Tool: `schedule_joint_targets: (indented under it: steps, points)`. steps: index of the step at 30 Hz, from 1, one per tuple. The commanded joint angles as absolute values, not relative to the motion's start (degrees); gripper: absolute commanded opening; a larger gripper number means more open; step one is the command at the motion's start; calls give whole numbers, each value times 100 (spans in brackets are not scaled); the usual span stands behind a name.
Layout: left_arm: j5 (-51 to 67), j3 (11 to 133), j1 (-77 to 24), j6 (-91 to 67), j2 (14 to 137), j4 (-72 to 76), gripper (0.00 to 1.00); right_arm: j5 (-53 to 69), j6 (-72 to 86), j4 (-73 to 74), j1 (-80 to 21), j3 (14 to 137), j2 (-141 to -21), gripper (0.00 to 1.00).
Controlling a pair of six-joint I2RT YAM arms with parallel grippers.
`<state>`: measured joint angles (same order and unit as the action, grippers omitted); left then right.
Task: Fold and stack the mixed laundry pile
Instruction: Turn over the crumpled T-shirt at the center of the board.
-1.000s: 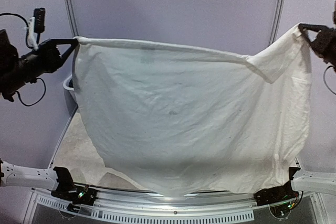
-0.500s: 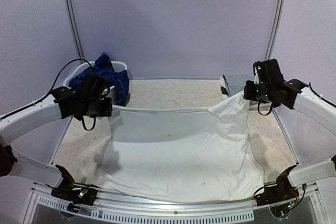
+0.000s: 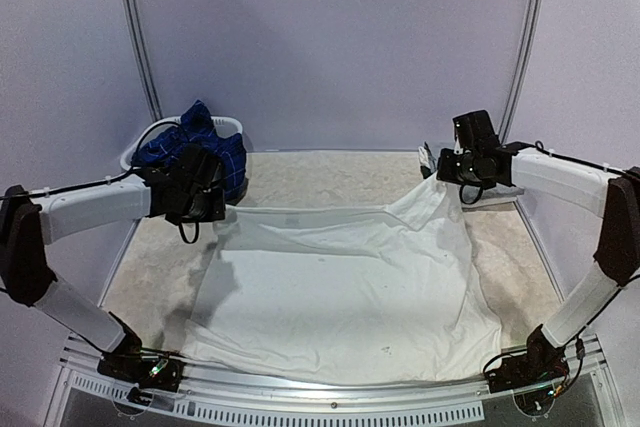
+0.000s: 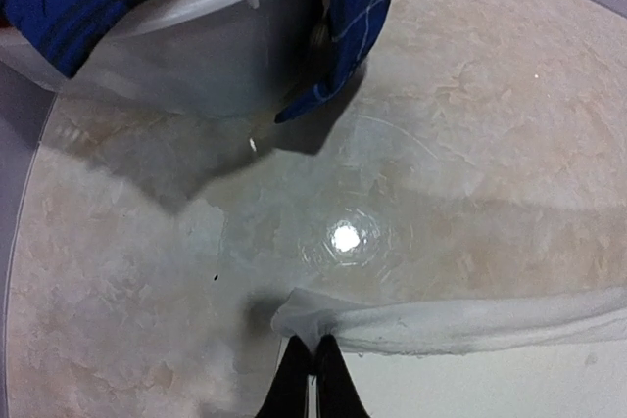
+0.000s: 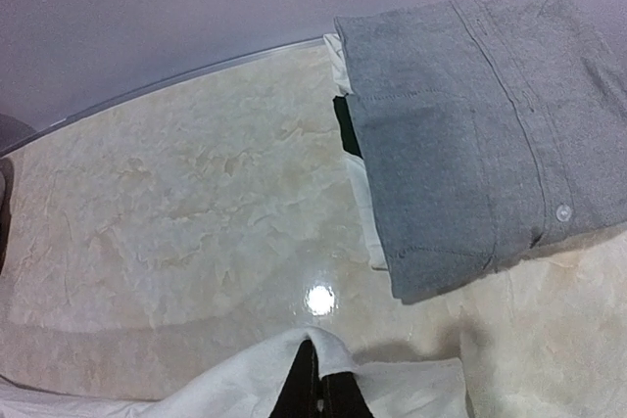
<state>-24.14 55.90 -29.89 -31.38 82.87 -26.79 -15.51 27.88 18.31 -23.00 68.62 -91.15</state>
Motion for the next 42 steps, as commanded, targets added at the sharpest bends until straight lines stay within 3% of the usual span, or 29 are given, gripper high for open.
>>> schedule_joint_targets:
  steps: [1,17,19,21,23,24,25,27,30,42]
  points:
    - [-2511,5872,-2718,-3089,8624,-2245,0,-1582,2690,1616,-2194,7478,-9683,1]
    - [-2333,6896,-2202,-2997,10060,-1968,0,-1303,2841,1764,-1873,9171,-11625,1]
    - [-2391,6981,-2198,-3010,10107,-1969,0,-1289,2862,1790,-1867,9296,-11744,5]
    - [-2456,7082,-2202,-3014,10103,-1987,7,-1190,2874,1795,-1855,9448,-11807,21]
    - [-2461,7242,-2204,-3007,10074,-2095,14,-927,2902,1832,-1839,9644,-11842,48]
    - [-2461,7318,-2206,-2999,10042,-2181,22,-765,2899,1845,-1837,9760,-11847,54]
    - [-2448,7369,-2206,-3005,9994,-2234,30,-628,2879,1890,-1837,9882,-11847,57]
    - [-2387,7413,-2221,-2995,9830,-2279,59,-418,2845,2027,-1837,10133,-11802,61]
    - [-2430,7362,-2302,-2956,9437,-2387,80,-243,2785,2124,-1835,10157,-11533,62]
    - [-2646,6028,-3333,-2824,7909,-2597,77,1007,3385,1183,-2043,7106,-9979,60]
